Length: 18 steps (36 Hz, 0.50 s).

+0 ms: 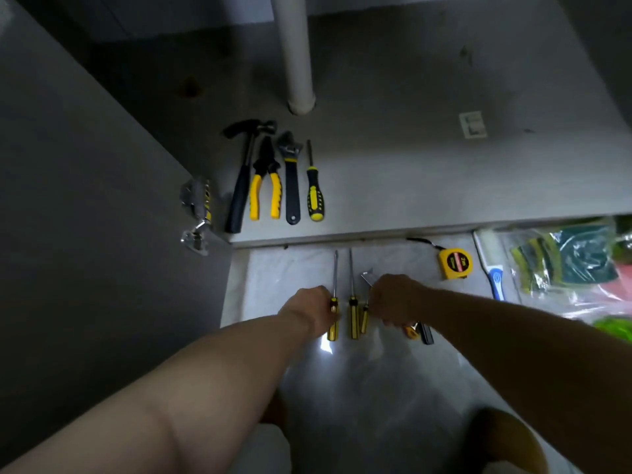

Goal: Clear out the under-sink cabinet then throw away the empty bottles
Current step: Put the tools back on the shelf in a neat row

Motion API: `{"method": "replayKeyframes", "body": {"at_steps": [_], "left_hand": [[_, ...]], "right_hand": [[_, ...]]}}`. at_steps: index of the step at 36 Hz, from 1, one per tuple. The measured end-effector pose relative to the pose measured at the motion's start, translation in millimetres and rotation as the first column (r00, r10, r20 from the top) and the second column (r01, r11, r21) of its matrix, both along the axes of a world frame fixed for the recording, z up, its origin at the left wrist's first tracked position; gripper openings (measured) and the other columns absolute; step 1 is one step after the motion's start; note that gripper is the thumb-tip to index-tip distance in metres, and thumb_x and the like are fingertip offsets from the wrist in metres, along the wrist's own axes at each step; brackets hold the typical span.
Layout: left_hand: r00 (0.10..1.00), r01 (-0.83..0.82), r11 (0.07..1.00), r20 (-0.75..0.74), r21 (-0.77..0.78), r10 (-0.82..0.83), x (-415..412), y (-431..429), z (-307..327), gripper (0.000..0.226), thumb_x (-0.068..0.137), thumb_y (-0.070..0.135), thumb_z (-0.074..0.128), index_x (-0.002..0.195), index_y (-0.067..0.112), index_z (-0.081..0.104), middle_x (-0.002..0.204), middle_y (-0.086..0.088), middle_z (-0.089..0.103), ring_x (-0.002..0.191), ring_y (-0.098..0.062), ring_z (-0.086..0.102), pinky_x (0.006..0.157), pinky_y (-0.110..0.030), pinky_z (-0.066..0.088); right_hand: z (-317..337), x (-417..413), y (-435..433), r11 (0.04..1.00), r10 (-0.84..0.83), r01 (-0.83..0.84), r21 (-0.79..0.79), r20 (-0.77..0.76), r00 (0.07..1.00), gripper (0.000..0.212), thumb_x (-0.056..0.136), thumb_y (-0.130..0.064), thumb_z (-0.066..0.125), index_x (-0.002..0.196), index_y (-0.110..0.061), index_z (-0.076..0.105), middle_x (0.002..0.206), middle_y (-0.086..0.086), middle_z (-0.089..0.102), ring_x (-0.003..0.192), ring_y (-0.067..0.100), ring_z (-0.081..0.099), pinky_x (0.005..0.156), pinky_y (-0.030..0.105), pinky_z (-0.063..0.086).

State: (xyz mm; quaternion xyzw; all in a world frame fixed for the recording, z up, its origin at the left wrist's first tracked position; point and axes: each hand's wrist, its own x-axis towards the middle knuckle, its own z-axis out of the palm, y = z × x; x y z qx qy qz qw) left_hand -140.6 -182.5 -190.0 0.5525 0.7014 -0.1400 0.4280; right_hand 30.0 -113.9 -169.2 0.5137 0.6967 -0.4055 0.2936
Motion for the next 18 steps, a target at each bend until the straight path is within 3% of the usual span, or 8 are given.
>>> {"method": "replayKeyframes", "body": {"at_steps": [2, 6, 10, 14, 18], "left_hand": [[0.998, -0.066, 0.996, -0.005, -0.065, 0.066, 7.1, -1.5, -14.2, 0.043, 0.09, 0.045, 0.066, 0.121, 0.017, 0.056, 0.113, -0.008, 0.067, 0.102, -0.028, 0.067, 0.084, -0.035, 0.057], [0.985, -0.17, 0.984, -0.015, -0.049, 0.17, 13.3, -3.1, -30.0, 0.041, 0.084, 0.04, 0.07, 0.118, 0.021, 0.058, 0.114, -0.007, 0.067, 0.103, -0.028, 0.067, 0.087, -0.036, 0.057], [0.984, -0.177, 0.983, -0.025, -0.042, 0.176, 12.5, -0.2, -31.9, 0.027, 0.082, 0.033, 0.069, 0.106, 0.023, 0.063, 0.111, -0.005, 0.069, 0.102, -0.026, 0.067, 0.086, -0.032, 0.057], [0.99, -0.142, 0.982, -0.03, -0.121, 0.139, 6.0, 3.8, -29.3, 0.02, 0.082, 0.033, 0.07, 0.083, 0.022, 0.053, 0.102, -0.006, 0.072, 0.085, -0.022, 0.065, 0.071, -0.028, 0.051], [0.955, -0.265, 0.938, 0.071, -0.225, 0.287, -2.7, 1.5, -27.3, 0.032, 0.087, 0.028, 0.075, 0.107, 0.006, 0.064, 0.106, -0.017, 0.074, 0.099, -0.032, 0.072, 0.09, -0.041, 0.06]], "right_hand": [[-14.0, -4.0, -16.3, 0.993, -0.034, 0.038, 0.108, -0.039, 0.999, 0.025, 0.095, -0.029, 0.056, 0.108, -0.011, 0.067, 0.104, 0.009, 0.07, 0.097, 0.028, 0.068, 0.076, 0.032, 0.052], [-32.3, -11.3, -39.8, 0.963, -0.157, 0.172, 0.207, -0.086, 0.984, 0.021, 0.089, -0.028, 0.064, 0.106, -0.015, 0.062, 0.105, 0.008, 0.069, 0.096, 0.027, 0.068, 0.071, 0.028, 0.05], [-39.8, -20.2, -46.5, 0.922, -0.22, 0.236, 0.308, -0.087, 0.972, 0.028, 0.084, -0.036, 0.067, 0.105, -0.018, 0.065, 0.1, 0.008, 0.07, 0.098, 0.03, 0.07, 0.069, 0.029, 0.048], [-43.8, -28.7, -45.8, 0.926, -0.225, 0.228, 0.301, -0.045, 0.973, 0.036, 0.082, -0.039, 0.072, 0.109, -0.017, 0.065, 0.111, 0.008, 0.068, 0.106, 0.03, 0.066, 0.075, 0.031, 0.049], [-47.6, -32.3, -47.0, 0.934, -0.235, 0.23, 0.275, -0.016, 0.972, 0.029, 0.082, -0.025, 0.072, 0.108, -0.015, 0.065, 0.111, 0.008, 0.068, 0.107, 0.03, 0.066, 0.075, 0.03, 0.047]]}}
